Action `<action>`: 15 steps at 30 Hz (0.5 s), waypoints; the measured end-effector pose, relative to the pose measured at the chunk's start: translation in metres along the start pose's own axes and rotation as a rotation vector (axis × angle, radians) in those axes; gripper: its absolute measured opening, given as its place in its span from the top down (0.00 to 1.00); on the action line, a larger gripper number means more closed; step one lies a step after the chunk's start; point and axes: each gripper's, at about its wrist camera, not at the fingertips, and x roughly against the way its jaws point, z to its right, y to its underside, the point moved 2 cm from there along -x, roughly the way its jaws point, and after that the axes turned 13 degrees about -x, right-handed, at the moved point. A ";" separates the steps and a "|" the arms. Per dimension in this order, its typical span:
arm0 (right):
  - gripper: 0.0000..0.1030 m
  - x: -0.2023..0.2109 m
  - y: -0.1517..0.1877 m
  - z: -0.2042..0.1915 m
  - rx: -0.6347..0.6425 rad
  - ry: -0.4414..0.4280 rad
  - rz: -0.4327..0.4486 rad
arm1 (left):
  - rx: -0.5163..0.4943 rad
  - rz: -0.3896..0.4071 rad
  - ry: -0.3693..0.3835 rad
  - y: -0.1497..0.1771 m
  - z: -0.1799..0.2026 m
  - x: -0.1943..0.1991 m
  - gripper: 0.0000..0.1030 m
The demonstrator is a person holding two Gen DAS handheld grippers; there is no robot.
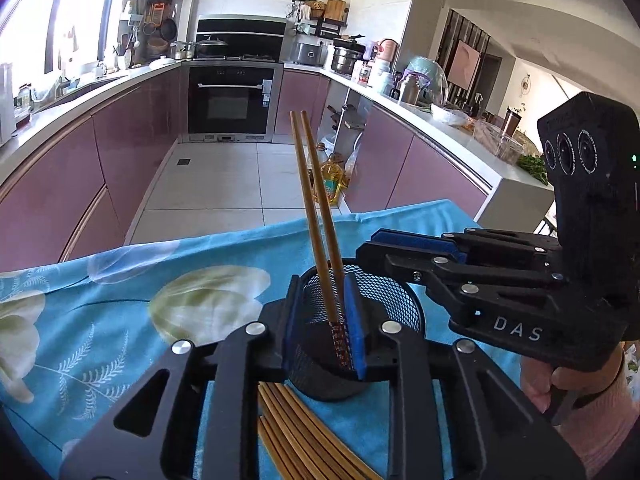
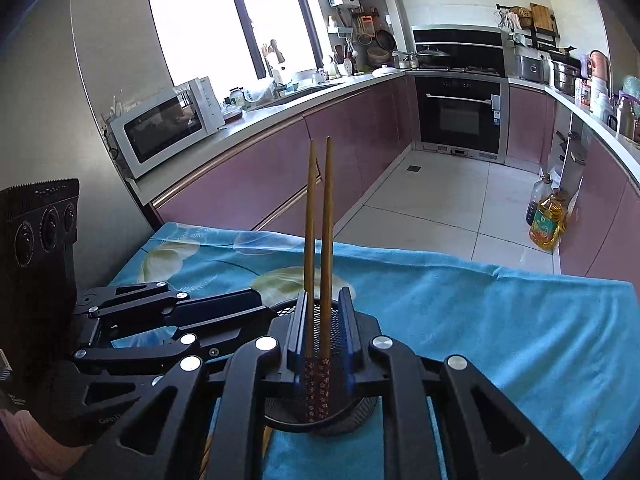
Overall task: Organize utensils
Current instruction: 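Open the right gripper to release the chopsticks and withdraw from the cup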
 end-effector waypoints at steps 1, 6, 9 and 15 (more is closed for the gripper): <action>0.84 0.002 0.001 0.000 -0.001 -0.003 0.007 | 0.002 0.011 -0.009 0.002 -0.001 0.004 0.73; 0.73 0.026 0.011 -0.008 0.022 -0.031 0.062 | 0.013 0.057 -0.057 0.015 -0.004 0.033 0.56; 0.70 0.042 0.021 -0.016 0.048 -0.067 0.081 | 0.004 0.066 -0.076 0.029 -0.008 0.051 0.53; 0.65 0.059 0.052 -0.026 0.090 -0.115 0.050 | -0.006 0.029 -0.112 0.068 -0.009 0.072 0.48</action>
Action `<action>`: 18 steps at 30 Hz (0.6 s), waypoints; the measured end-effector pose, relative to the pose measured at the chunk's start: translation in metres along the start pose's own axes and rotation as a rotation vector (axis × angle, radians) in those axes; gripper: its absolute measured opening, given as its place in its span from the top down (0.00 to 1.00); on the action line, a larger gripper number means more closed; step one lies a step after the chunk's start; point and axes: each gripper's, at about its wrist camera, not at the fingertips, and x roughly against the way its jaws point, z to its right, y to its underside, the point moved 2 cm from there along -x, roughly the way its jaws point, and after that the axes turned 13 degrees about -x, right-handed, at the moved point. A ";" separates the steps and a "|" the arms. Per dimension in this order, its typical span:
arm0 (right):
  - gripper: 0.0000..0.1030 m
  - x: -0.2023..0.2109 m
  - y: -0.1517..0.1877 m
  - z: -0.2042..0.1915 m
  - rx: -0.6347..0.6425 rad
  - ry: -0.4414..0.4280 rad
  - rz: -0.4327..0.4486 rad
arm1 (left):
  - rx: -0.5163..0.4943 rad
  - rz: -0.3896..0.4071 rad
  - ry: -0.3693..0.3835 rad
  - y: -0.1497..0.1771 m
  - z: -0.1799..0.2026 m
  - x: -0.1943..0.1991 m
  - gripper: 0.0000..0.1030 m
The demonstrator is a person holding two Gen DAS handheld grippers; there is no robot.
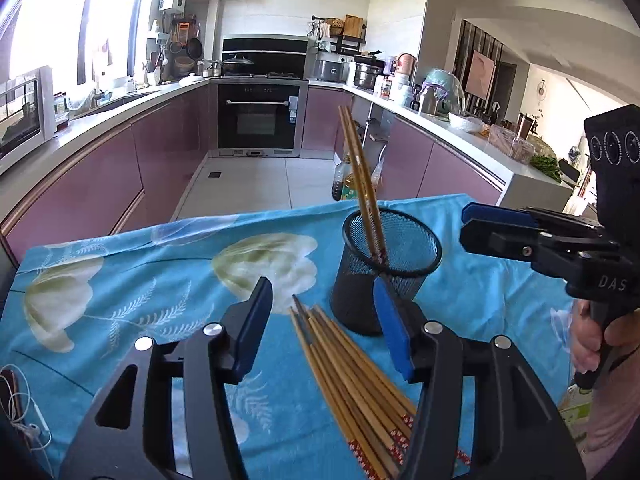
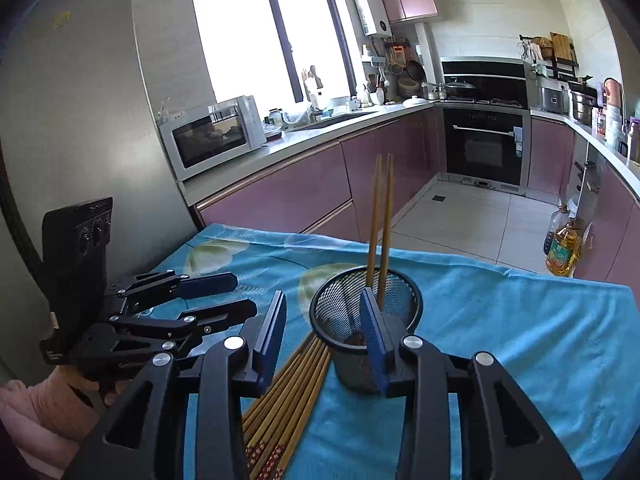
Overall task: Organize utensils
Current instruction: 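Open the right gripper to release the chopsticks and withdraw from the cup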
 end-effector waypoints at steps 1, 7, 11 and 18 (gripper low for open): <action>0.65 0.000 0.007 -0.001 0.003 -0.004 -0.014 | 0.005 -0.015 -0.003 0.010 -0.001 0.002 0.48; 0.64 -0.018 0.051 0.000 -0.011 0.025 -0.130 | 0.034 -0.139 0.000 0.063 -0.001 -0.005 0.47; 0.64 -0.030 0.072 0.010 -0.051 0.053 -0.189 | 0.044 -0.205 0.014 0.089 0.007 -0.016 0.47; 0.64 -0.038 0.088 0.014 -0.083 0.069 -0.216 | 0.029 -0.254 0.045 0.100 0.021 -0.028 0.47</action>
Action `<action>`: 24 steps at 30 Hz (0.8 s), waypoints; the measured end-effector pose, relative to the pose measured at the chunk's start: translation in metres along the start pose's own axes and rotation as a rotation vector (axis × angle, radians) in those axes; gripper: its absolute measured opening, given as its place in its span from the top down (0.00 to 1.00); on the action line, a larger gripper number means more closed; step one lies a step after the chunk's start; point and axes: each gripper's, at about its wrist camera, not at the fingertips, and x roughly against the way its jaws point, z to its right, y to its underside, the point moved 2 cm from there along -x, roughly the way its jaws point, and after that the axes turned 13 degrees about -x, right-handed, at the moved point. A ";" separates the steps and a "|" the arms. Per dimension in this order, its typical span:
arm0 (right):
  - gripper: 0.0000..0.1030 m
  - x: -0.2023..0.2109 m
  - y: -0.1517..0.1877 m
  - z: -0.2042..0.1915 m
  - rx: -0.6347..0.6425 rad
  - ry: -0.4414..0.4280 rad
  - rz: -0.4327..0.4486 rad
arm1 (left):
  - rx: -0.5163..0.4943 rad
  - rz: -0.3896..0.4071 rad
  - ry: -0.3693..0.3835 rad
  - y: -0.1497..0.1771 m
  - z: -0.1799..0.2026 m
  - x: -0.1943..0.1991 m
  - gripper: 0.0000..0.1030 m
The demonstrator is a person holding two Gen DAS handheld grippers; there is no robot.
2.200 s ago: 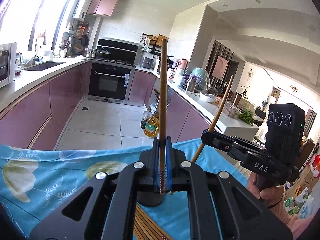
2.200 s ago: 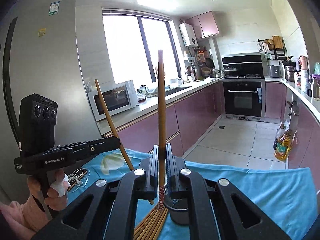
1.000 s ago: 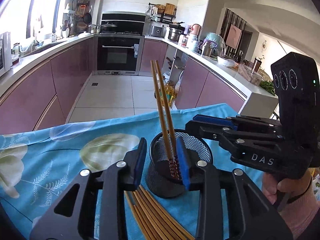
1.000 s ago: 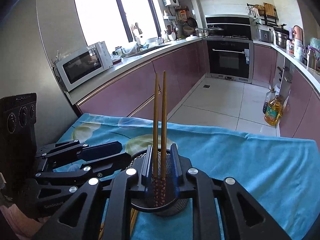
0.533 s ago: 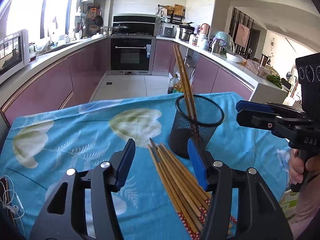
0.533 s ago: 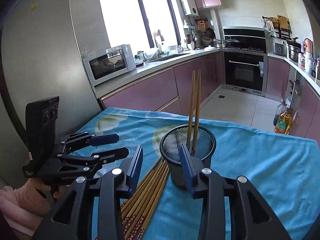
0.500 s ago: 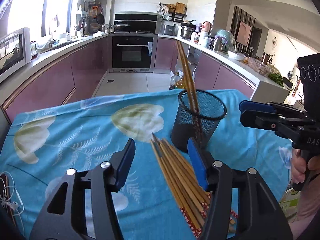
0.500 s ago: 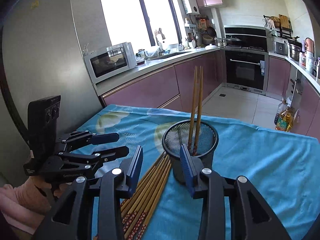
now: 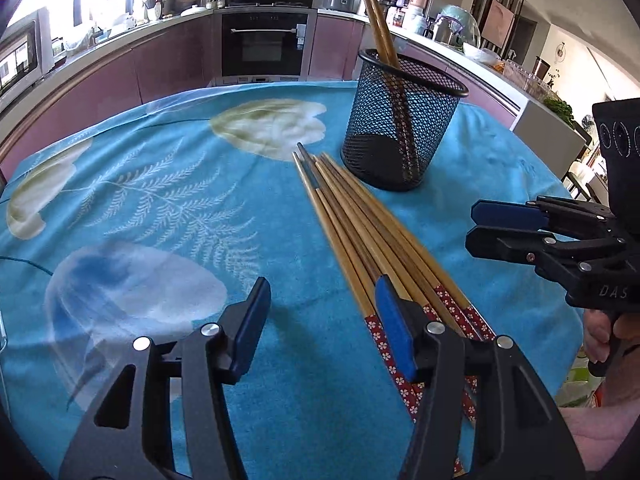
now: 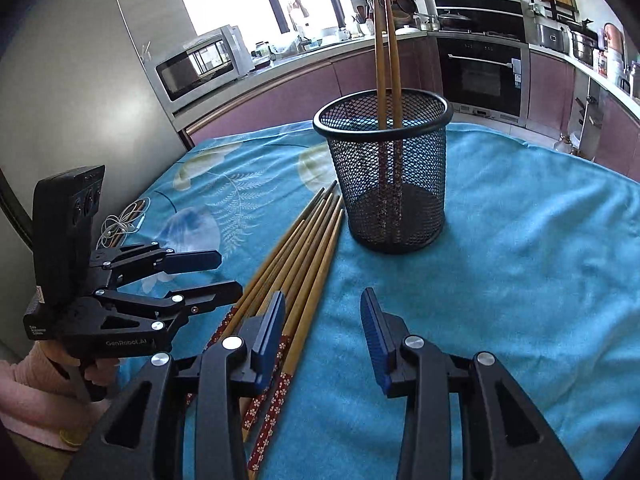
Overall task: Organize utensils
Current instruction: 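Open the right gripper to release the chopsticks and withdraw from the cup, then lower the right gripper onto the chopstick pile and close on another pair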
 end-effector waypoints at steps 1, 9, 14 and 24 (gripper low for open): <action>0.63 -0.001 0.002 -0.001 0.001 0.001 -0.003 | -0.003 -0.003 -0.003 0.000 0.001 -0.001 0.47; 0.63 -0.007 0.009 -0.003 0.002 -0.002 -0.021 | -0.007 -0.015 -0.016 -0.004 0.001 -0.004 0.49; 0.63 -0.008 0.010 -0.002 0.008 0.004 -0.027 | -0.012 -0.022 -0.029 -0.004 0.002 -0.004 0.49; 0.63 -0.013 0.012 -0.003 0.012 0.025 -0.030 | -0.031 -0.037 -0.067 -0.003 0.004 -0.004 0.56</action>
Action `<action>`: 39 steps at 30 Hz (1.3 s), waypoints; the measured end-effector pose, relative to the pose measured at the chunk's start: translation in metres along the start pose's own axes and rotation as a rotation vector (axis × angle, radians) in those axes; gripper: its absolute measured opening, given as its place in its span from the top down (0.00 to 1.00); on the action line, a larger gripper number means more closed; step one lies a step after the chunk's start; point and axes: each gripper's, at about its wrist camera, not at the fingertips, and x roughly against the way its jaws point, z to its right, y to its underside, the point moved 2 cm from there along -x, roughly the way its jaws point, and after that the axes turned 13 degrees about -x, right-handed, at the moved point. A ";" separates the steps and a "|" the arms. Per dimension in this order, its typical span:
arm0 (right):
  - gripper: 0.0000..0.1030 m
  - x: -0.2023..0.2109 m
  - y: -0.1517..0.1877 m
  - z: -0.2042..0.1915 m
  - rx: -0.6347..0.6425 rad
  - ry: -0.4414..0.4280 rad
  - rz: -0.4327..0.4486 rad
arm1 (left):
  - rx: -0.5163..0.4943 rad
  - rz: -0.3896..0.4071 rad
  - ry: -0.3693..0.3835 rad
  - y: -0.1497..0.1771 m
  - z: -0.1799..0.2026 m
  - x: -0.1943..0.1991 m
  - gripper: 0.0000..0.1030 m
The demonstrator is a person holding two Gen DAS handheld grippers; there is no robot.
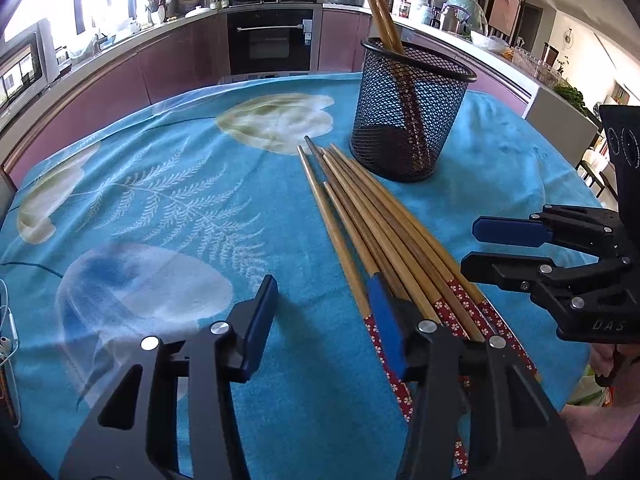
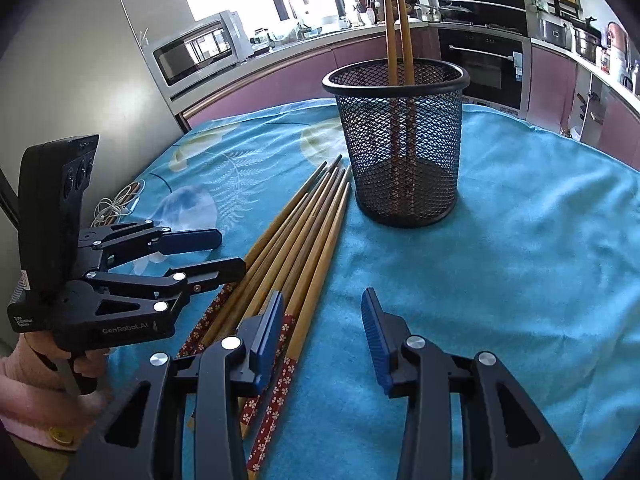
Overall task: Organize utensils
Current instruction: 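Lower the right gripper onto the chopstick pile and close on another pair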
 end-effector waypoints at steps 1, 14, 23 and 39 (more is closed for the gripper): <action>0.63 0.000 0.000 0.000 0.001 0.001 0.001 | -0.006 -0.002 -0.010 0.000 0.001 0.001 0.56; 0.64 -0.013 -0.005 -0.004 0.021 0.067 -0.005 | -0.014 -0.008 0.007 -0.007 0.002 -0.006 0.65; 0.72 -0.024 -0.012 -0.009 0.053 0.120 -0.008 | -0.013 -0.017 0.016 -0.018 -0.002 -0.017 0.74; 0.93 -0.034 -0.024 -0.009 0.016 0.092 -0.014 | 0.057 -0.014 0.030 -0.030 -0.009 -0.029 0.90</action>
